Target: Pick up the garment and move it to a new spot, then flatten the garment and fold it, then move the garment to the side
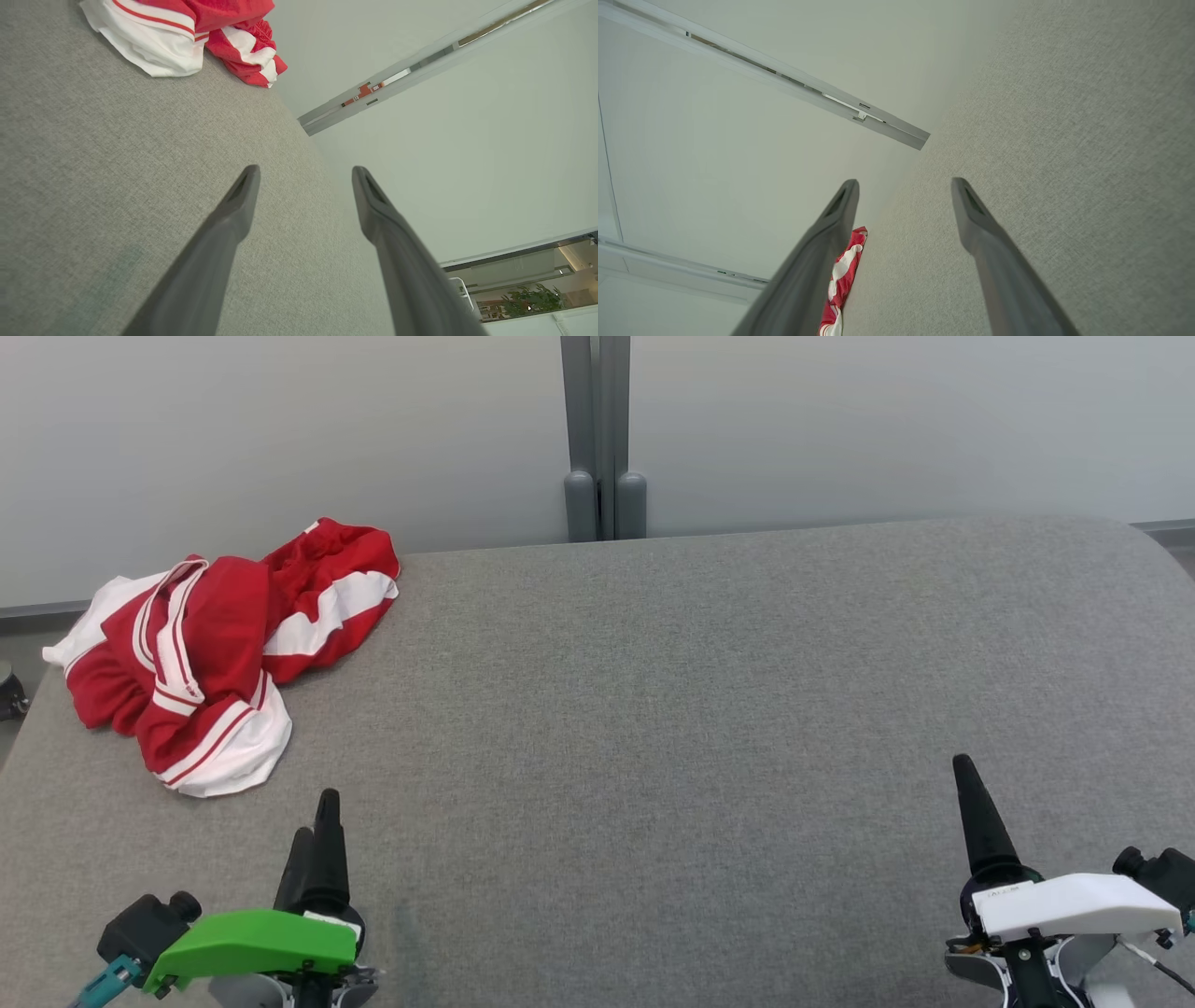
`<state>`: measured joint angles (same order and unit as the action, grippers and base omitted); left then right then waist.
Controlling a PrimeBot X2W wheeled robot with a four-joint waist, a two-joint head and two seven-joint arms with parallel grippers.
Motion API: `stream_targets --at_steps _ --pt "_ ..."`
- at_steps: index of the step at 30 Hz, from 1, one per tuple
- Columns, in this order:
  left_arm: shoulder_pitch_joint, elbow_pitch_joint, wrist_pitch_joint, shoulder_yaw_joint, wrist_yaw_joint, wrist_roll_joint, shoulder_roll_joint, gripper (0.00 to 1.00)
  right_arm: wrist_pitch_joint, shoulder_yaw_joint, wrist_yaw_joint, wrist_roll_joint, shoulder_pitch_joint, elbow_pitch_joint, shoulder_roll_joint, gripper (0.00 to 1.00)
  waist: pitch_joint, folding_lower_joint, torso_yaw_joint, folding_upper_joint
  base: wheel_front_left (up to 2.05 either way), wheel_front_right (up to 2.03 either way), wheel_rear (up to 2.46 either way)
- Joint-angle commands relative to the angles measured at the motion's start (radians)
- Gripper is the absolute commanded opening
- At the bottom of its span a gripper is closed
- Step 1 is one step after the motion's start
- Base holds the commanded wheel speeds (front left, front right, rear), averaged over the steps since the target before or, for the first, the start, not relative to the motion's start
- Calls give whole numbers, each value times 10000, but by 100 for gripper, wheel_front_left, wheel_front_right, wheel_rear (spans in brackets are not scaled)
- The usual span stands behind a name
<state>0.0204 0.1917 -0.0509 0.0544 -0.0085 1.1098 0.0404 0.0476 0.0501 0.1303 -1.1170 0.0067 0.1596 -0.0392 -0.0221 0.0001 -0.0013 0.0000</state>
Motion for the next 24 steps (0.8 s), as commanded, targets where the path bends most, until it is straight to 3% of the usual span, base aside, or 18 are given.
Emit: stream_targets --at_steps 1,8,24 --pt "43 -207 -100 70 64 -421 64 100 133 -43 2 400 14 -240 -59 100 1 0 0 0 0 0 0" --pt "1 -324 -342 267 263 -1600 71 100 370 -136 3 2007 117 -371 -67 100 1 0 -7 0 0 0 0" --pt "-120 -353 -812 622 600 -4071 88 100 843 -368 4 4227 219 -451 -86 100 -3 0 -15 0 0 0 0"
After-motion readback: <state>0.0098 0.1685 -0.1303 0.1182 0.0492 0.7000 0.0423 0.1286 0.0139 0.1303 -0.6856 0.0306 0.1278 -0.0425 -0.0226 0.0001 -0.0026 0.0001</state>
